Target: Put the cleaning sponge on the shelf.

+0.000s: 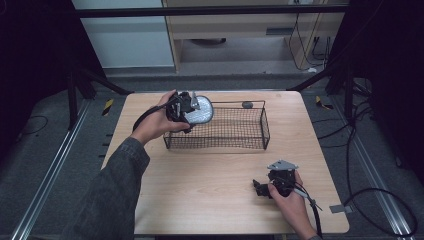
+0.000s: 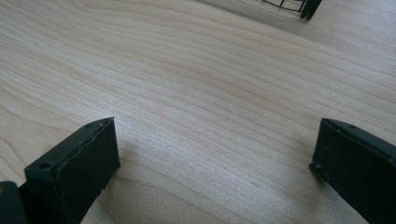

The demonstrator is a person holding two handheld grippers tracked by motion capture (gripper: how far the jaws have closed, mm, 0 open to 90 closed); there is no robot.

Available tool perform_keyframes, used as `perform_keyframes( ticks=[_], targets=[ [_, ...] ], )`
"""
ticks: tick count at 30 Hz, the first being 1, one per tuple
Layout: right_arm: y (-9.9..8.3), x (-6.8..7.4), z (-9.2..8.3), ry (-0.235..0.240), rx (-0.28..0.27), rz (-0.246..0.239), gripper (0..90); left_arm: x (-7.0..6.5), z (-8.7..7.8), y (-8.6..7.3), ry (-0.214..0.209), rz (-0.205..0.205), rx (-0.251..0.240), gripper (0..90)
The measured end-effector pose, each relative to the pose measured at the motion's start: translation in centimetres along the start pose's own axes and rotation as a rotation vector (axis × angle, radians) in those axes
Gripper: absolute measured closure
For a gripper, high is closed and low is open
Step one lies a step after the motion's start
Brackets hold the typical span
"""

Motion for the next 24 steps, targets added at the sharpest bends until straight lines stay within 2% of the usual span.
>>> perform_keyframes(
  ticks=[21,23,24],
  targets=[
    [0.0,0.0,0.0,0.001,-0.002,-0.003,0.7,-0.1,2.1,-0.6,-0.007,0.011,0.042,8.6],
    [0.0,0.0,0.0,0.001,-0.002,-0.003,0.7,0.0,2.1,-0.7,-0.012,-0.018,0.026,8.6],
    [0.0,0.0,0.0,0.001,-0.002,-0.003,0.7,0.0,2.1,-0.7,-0.012,-0.018,0.026,8.6]
  ],
)
Point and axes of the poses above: each handheld gripper's, and its own axes: z roughly forward along the jaws, y roughly out of its top, x roughly to its left, the point moved 5 cm from there along z, roughly forward along the jaws, and after that the axes turned 3 degrees about y, right-handed, at the moved point
